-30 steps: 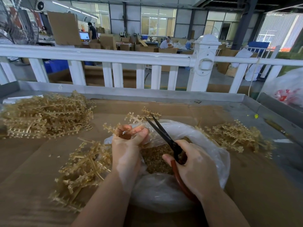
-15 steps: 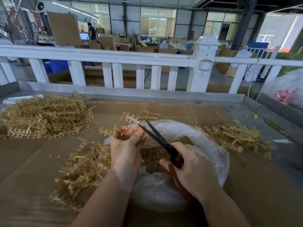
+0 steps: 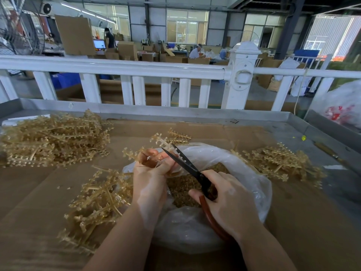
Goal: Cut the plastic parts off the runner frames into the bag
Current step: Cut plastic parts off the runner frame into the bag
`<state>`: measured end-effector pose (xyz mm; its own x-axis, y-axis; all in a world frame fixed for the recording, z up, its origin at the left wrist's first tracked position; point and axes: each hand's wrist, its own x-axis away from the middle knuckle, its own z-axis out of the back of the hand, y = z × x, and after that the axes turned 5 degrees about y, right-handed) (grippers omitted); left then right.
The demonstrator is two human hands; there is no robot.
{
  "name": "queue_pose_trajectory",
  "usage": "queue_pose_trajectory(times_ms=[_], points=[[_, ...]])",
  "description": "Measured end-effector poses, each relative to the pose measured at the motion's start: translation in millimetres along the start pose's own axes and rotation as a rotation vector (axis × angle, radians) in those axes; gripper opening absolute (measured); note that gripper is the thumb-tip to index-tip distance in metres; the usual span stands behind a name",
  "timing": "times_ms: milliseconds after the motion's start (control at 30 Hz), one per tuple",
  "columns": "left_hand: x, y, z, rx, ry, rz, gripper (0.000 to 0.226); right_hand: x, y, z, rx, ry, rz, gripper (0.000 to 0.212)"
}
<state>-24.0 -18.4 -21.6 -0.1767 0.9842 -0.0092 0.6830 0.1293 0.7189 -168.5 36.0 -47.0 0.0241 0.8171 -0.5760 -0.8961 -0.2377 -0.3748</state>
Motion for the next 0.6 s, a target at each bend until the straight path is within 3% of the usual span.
queue_pose_trajectory(times_ms=[600], points=[[0.7,0.6,1.0,0.041,0.025,0.147,0.033,-2.1,-1.2,1.4,-0.020,0.013,0.051,0.040]])
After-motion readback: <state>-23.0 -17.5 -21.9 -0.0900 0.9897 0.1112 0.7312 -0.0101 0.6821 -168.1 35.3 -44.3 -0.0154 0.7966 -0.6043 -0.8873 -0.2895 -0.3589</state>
